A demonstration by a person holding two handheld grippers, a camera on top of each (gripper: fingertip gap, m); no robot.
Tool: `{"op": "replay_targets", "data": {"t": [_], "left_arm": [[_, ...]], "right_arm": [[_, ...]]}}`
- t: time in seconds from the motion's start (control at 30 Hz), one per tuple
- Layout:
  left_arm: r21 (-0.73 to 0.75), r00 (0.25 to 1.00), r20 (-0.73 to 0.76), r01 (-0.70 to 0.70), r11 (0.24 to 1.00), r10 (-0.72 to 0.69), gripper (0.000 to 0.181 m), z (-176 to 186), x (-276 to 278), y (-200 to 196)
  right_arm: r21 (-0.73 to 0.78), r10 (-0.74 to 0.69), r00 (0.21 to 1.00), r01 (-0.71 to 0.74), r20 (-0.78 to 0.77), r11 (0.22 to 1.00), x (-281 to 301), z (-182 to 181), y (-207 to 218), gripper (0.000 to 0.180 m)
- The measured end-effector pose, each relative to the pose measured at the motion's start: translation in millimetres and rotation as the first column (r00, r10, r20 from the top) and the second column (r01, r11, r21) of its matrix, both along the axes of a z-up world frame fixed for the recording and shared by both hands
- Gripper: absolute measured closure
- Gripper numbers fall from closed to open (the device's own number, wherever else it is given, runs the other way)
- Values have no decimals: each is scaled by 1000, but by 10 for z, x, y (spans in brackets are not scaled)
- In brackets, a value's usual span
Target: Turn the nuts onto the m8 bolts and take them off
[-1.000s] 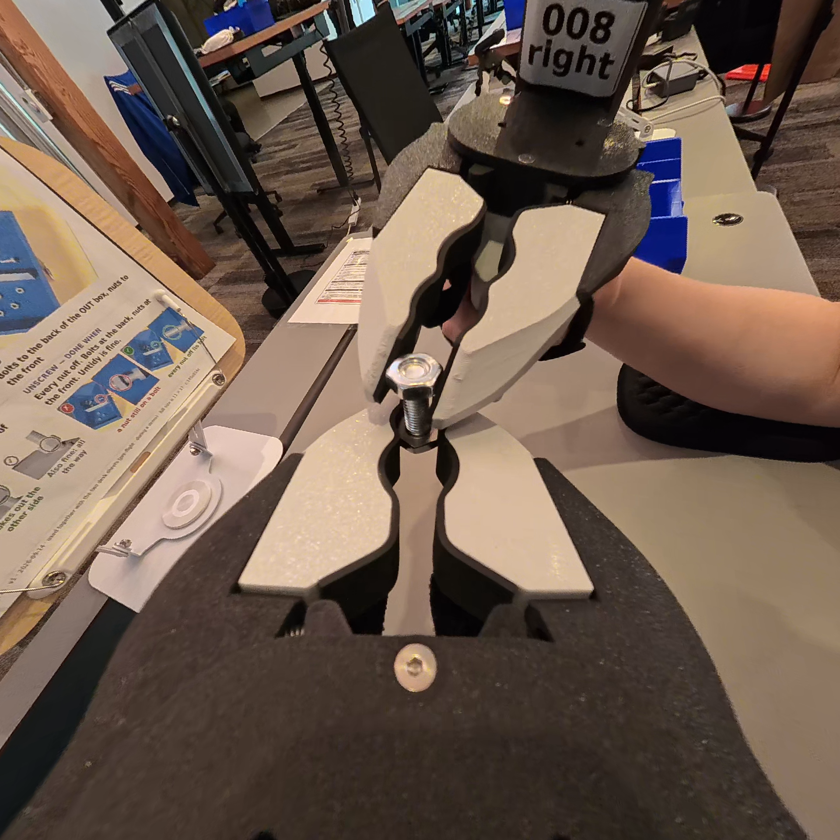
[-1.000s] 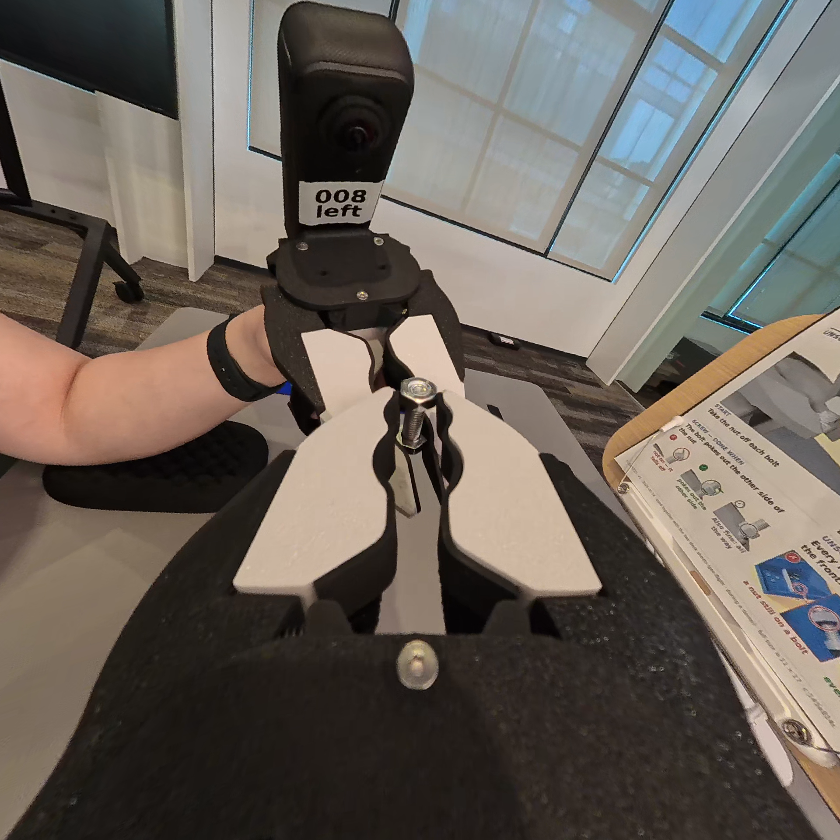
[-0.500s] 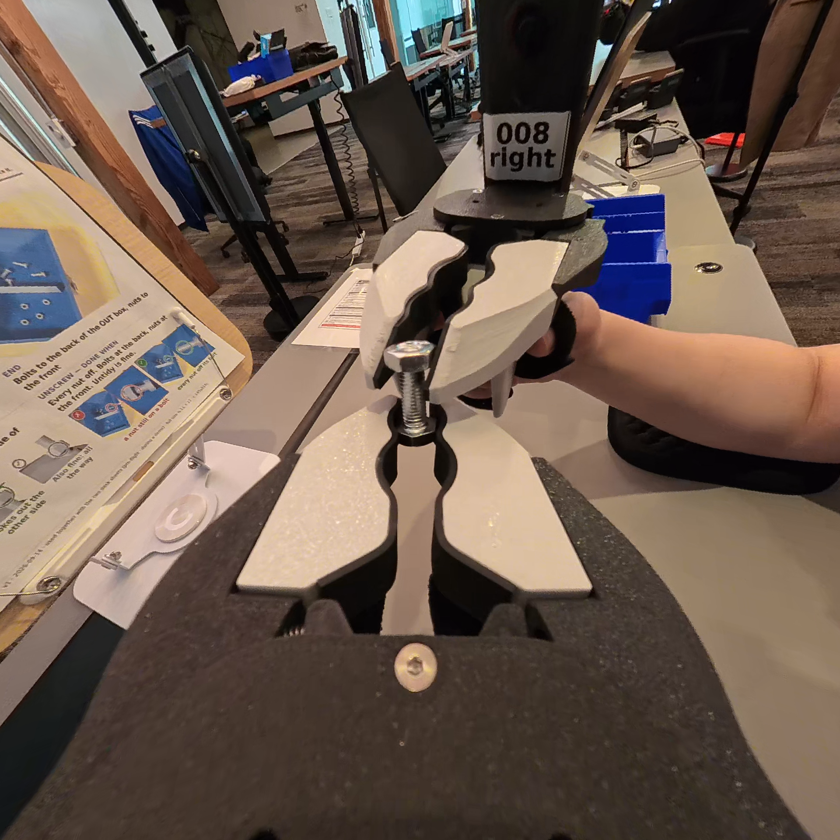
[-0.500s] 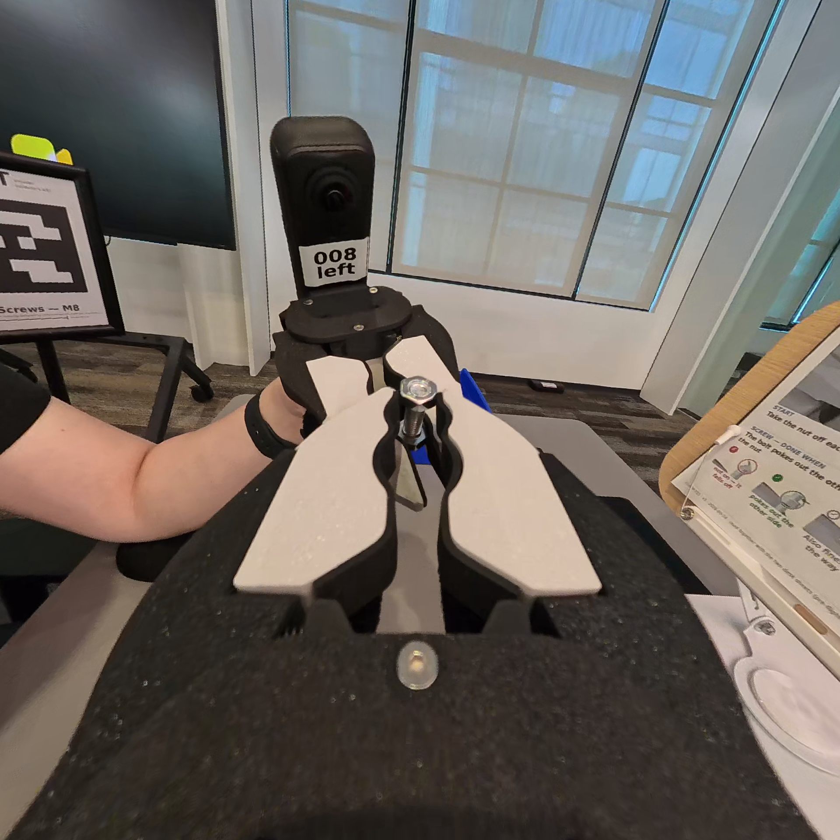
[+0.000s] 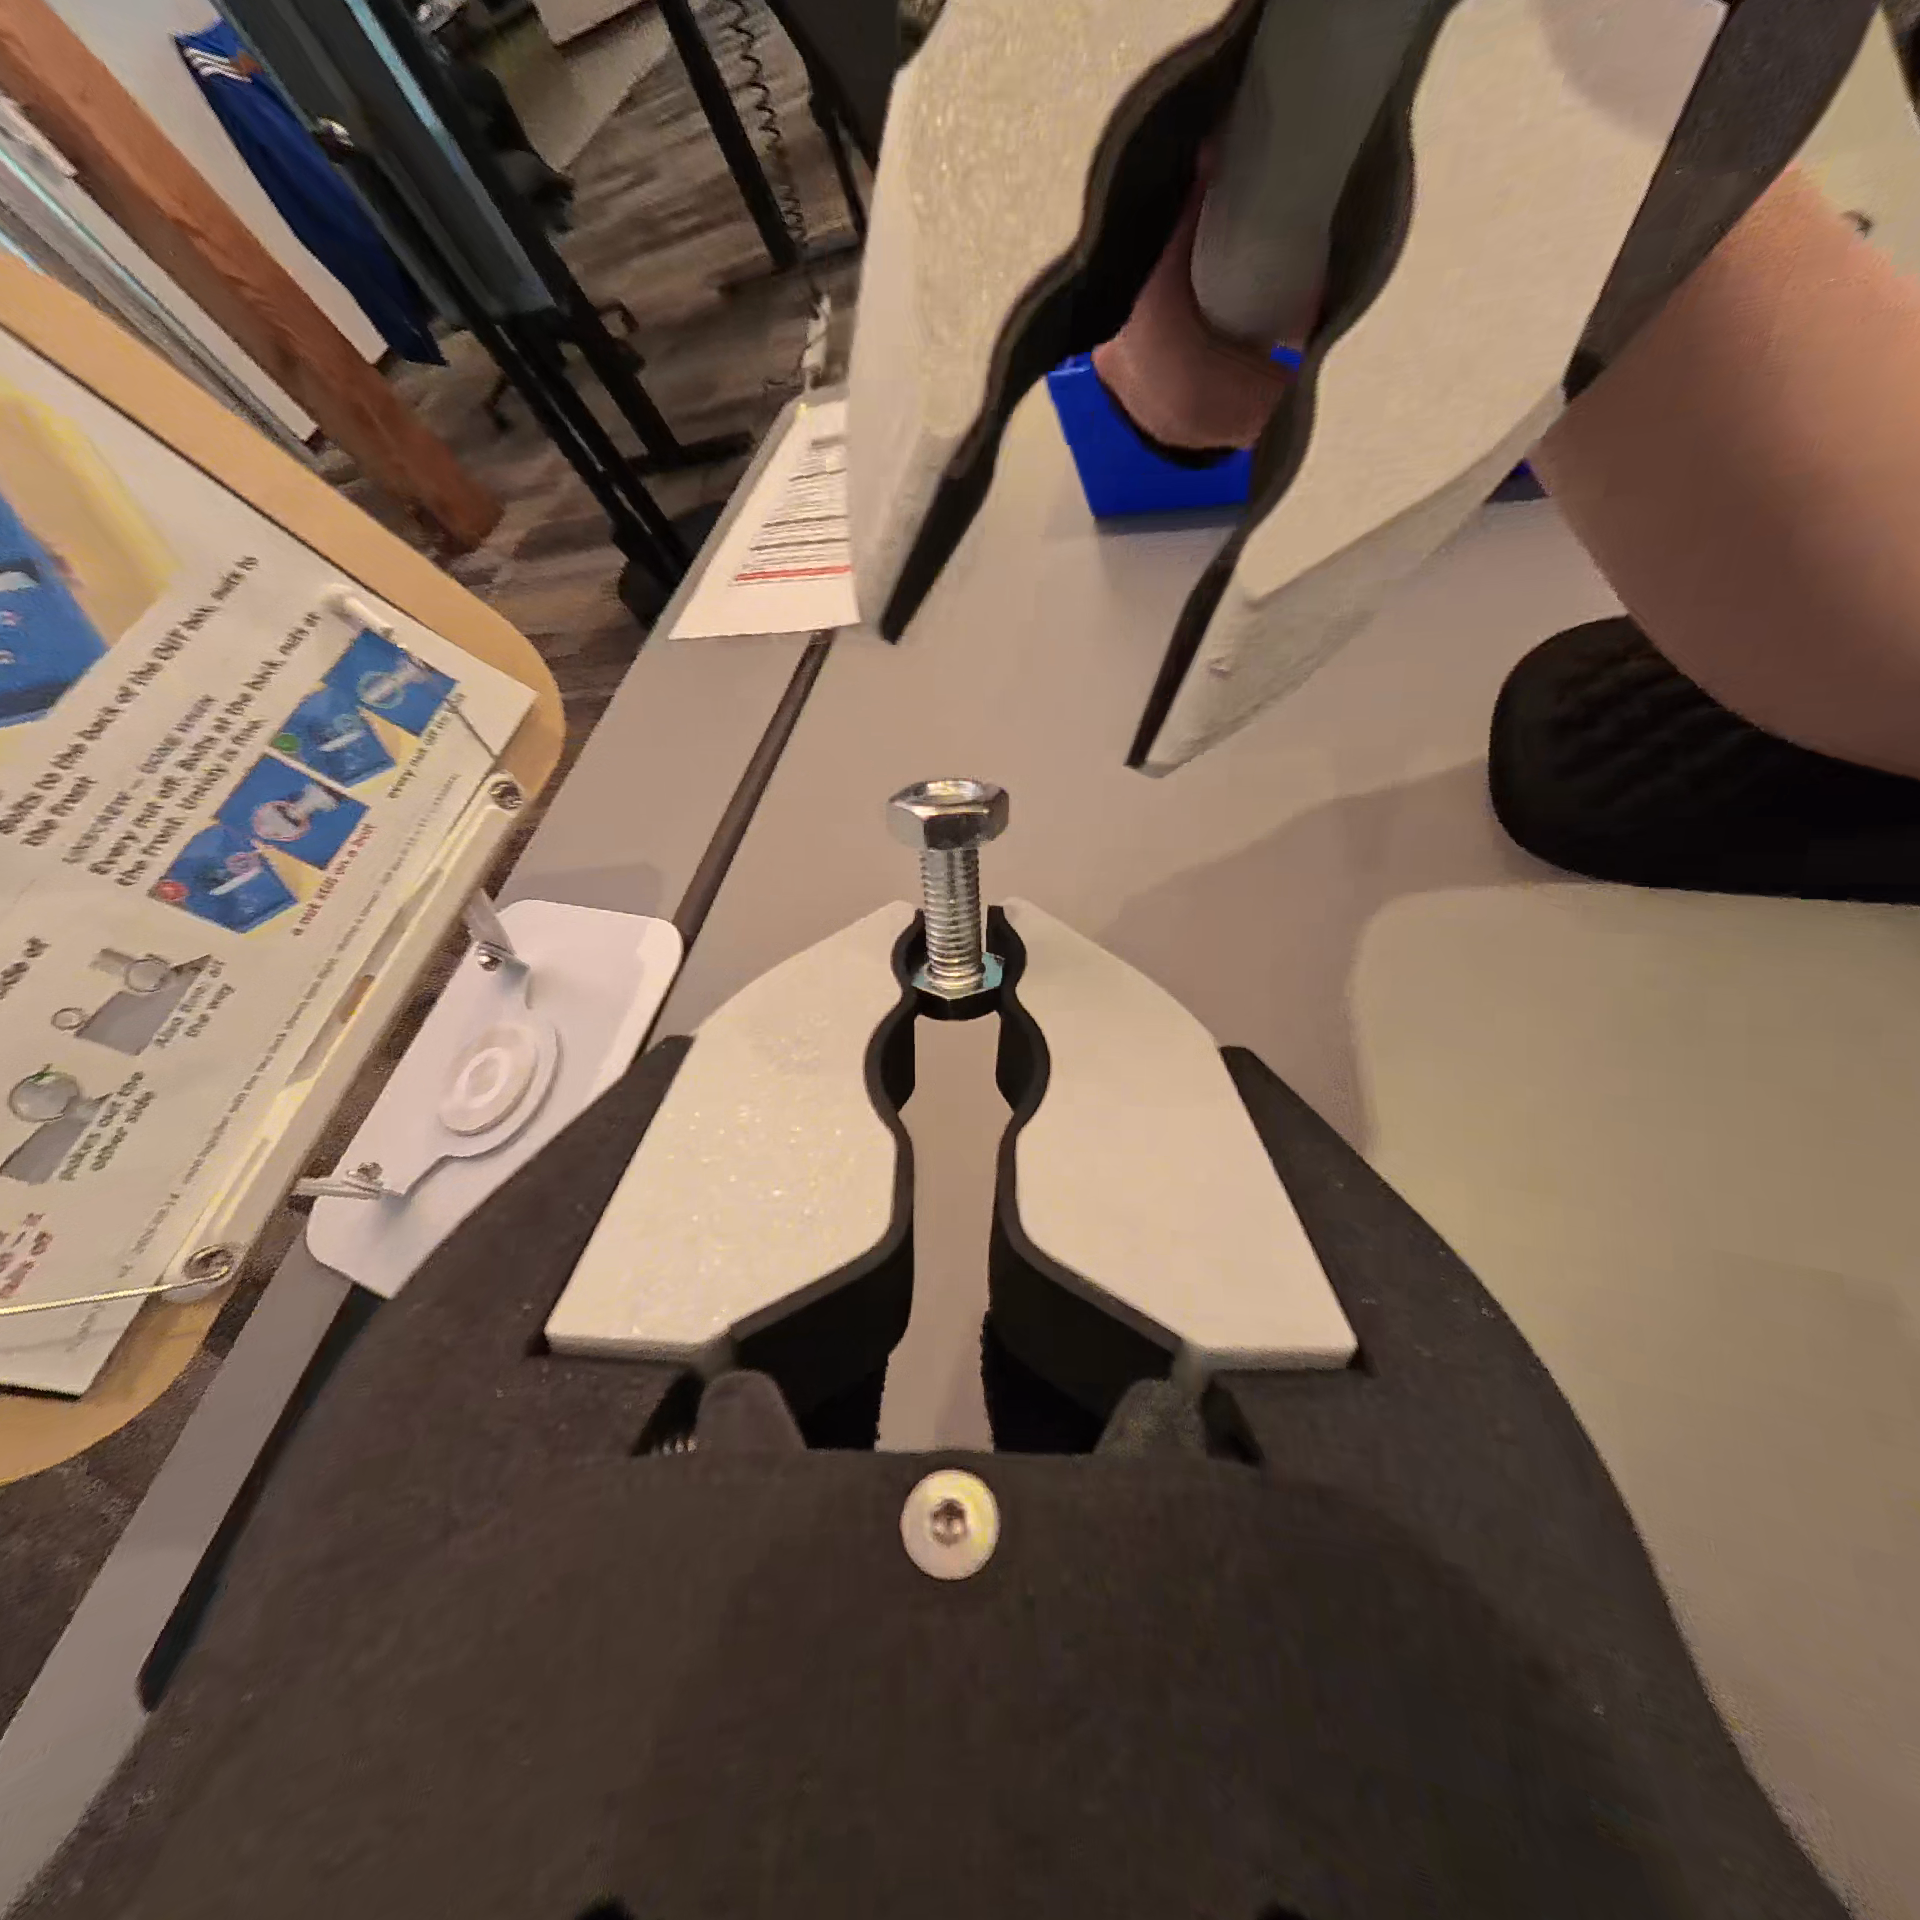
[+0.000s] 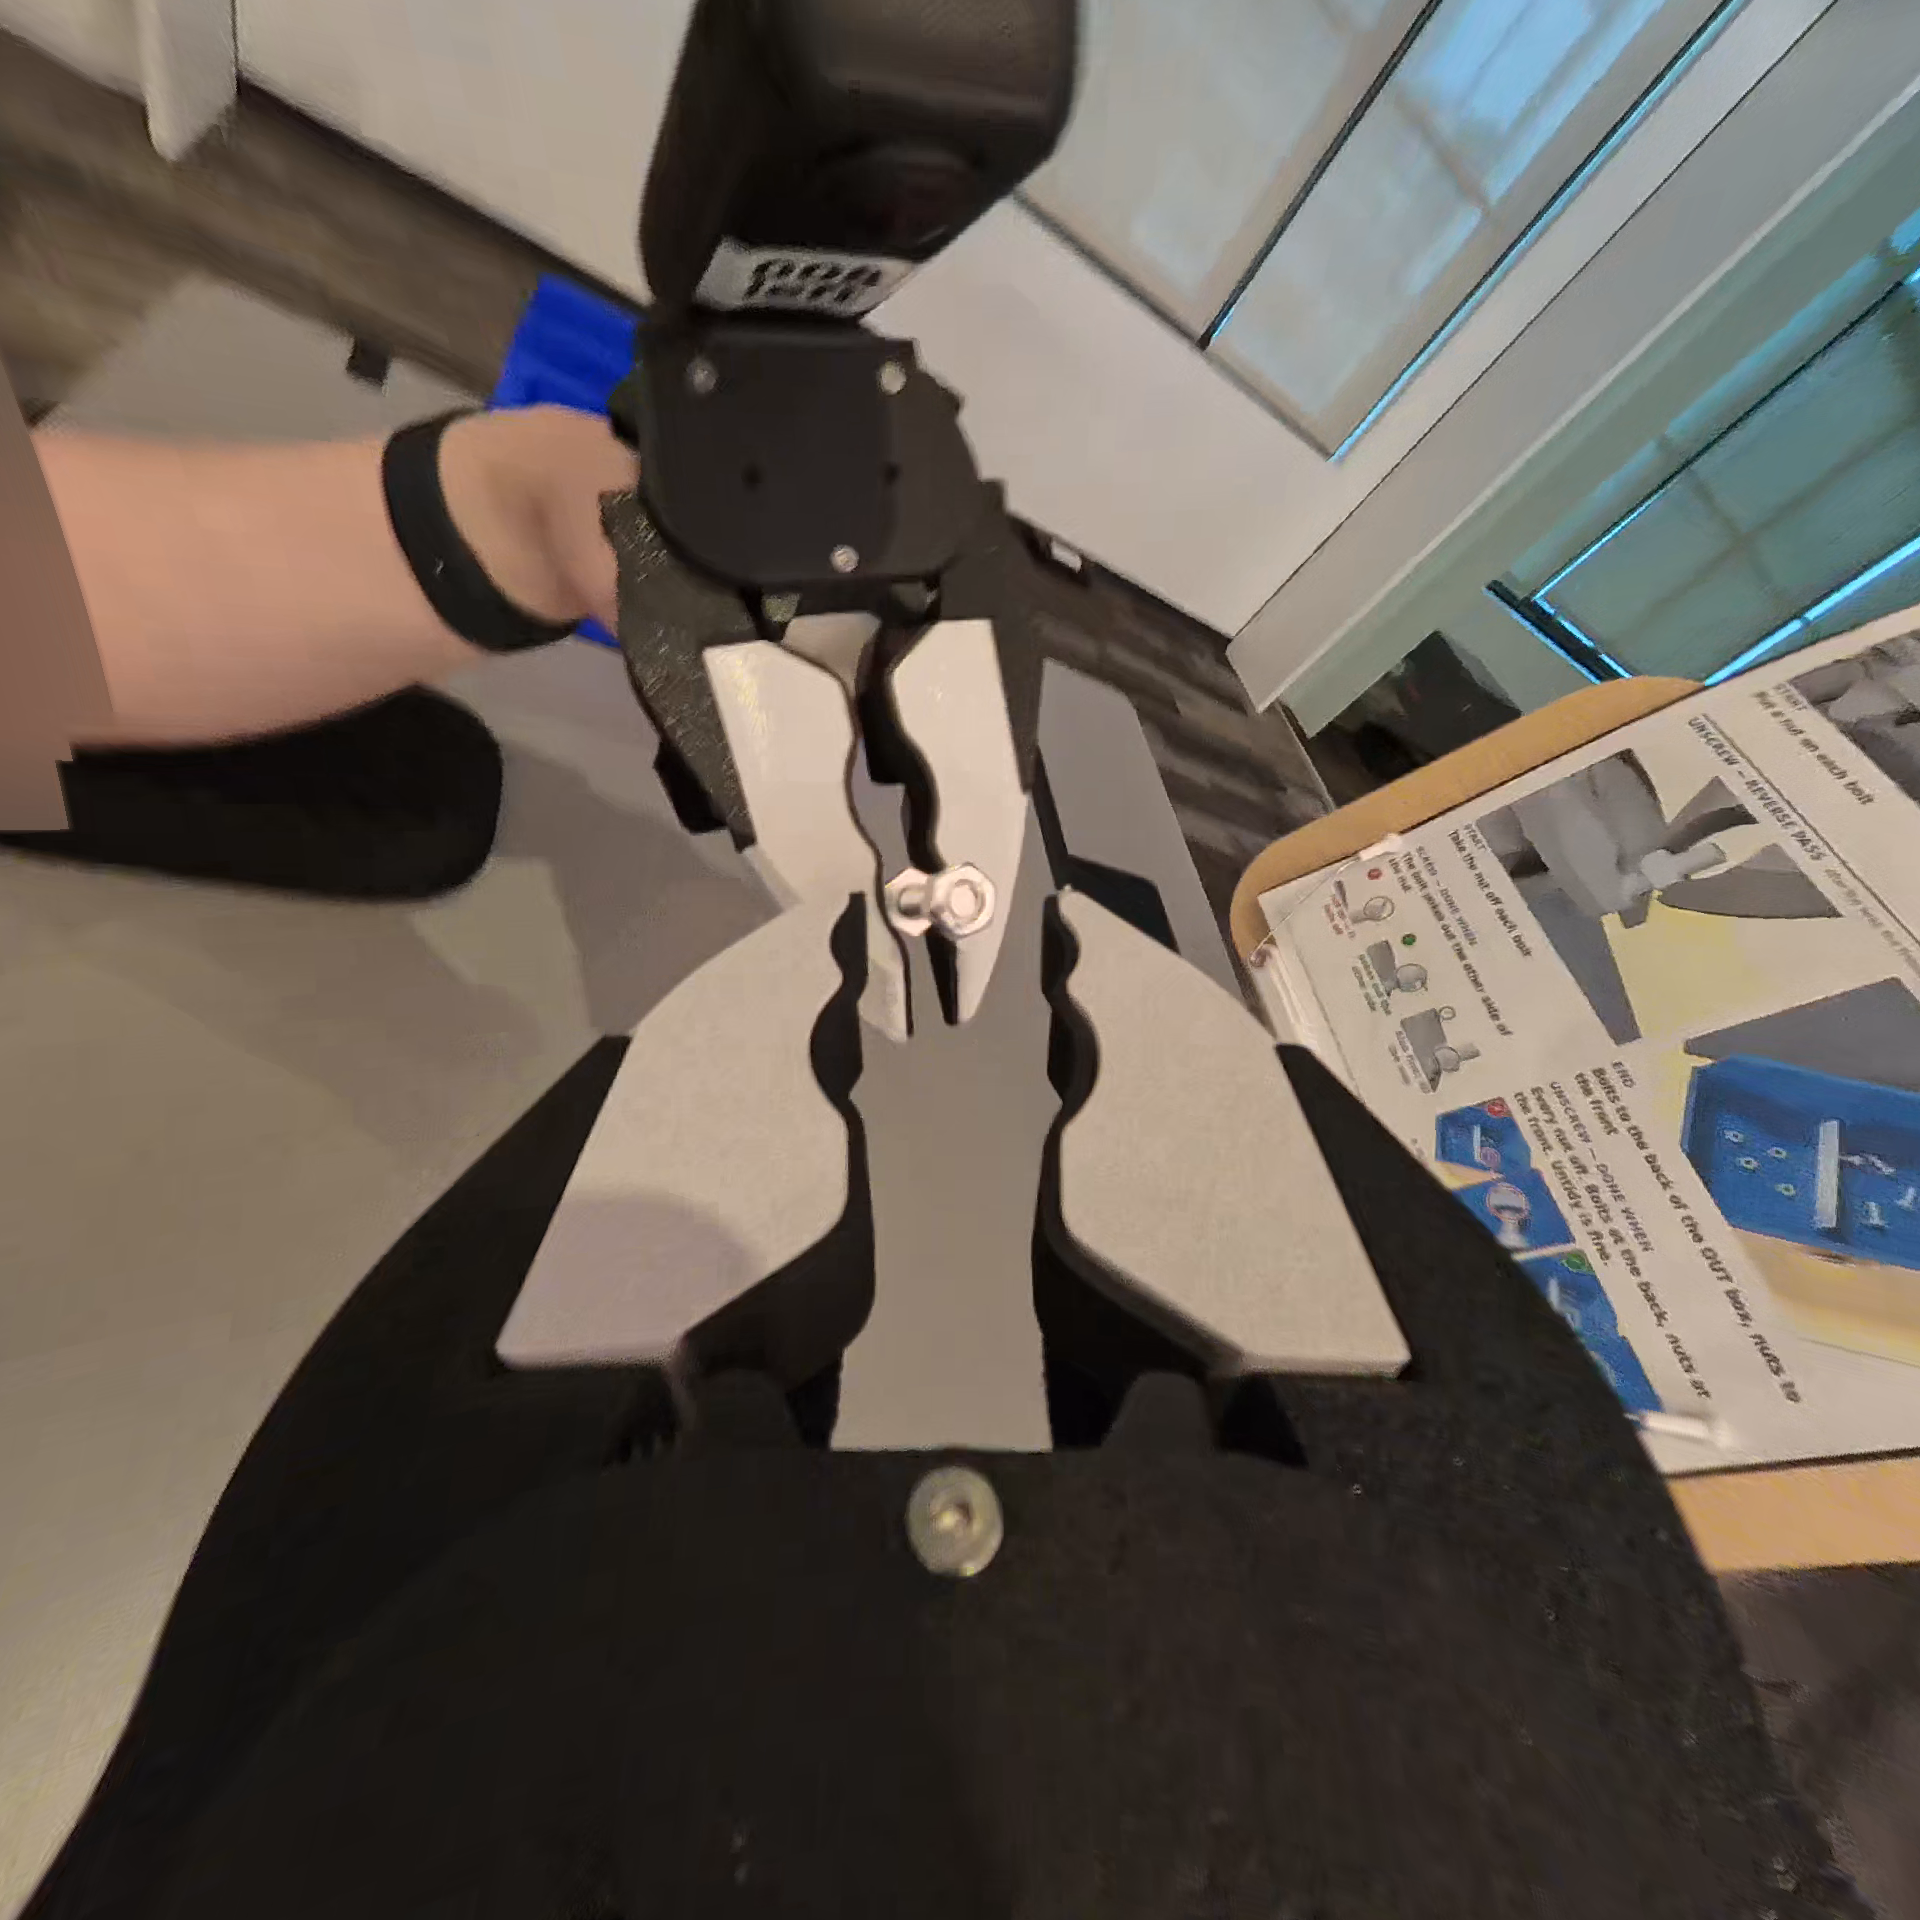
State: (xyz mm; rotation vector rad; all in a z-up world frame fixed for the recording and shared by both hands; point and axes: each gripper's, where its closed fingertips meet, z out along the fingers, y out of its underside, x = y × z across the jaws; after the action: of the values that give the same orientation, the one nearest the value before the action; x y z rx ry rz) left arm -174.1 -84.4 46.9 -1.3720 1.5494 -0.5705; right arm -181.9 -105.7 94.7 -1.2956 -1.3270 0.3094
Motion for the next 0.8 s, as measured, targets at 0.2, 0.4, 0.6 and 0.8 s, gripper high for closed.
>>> {"op": "replay_targets", "data": {"t": [0.2,0.4,0.6,0.8], "left_arm": [[3,999,-27,43,999,-43,171,-75,80,-85],[-5,999,-12,44,999,-45,170,-49,82,-92],[-10,999,-13,43,999,-43,170,-52,77,-91],[-7,994,-101,50,999,-50,170,-228,100,-100]], "right_arm": [[-25,46,998,-45,49,999,-56,-143,-20,149],[-54,50,996,-46,79,997,-35,-222,-10,150],[-71,11,994,-3,108,998,44,-234,1,153],[-71,3,982,10,188,997,-9,-331,-42,147]]}}
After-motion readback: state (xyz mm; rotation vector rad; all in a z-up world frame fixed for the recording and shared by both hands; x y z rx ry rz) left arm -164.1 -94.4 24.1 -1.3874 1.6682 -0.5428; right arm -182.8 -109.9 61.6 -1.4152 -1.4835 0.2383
